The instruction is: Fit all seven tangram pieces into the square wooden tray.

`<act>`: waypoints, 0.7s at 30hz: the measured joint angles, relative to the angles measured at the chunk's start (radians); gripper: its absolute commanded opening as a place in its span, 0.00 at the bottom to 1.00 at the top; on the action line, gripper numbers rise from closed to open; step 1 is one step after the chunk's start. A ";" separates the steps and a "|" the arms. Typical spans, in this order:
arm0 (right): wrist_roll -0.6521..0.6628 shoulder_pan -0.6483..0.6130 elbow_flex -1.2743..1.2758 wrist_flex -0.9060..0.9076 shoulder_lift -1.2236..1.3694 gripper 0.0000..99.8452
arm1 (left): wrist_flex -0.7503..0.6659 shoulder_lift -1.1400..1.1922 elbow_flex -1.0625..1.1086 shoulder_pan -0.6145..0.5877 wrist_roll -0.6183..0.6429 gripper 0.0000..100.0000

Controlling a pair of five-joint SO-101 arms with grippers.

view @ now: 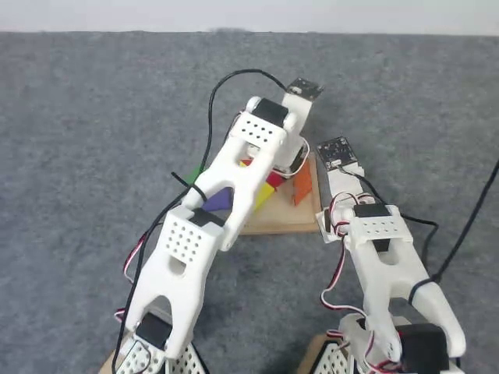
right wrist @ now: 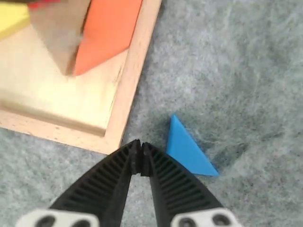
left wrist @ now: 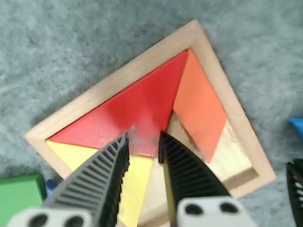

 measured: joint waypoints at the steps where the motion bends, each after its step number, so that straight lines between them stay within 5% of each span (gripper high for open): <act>1: 0.000 0.000 0.000 0.000 0.000 0.01 | 0.000 0.003 0.000 0.002 -0.008 0.10; 21: 0.000 0.000 0.000 0.000 0.000 0.01 | 0.074 -0.140 -0.021 0.015 -0.072 0.09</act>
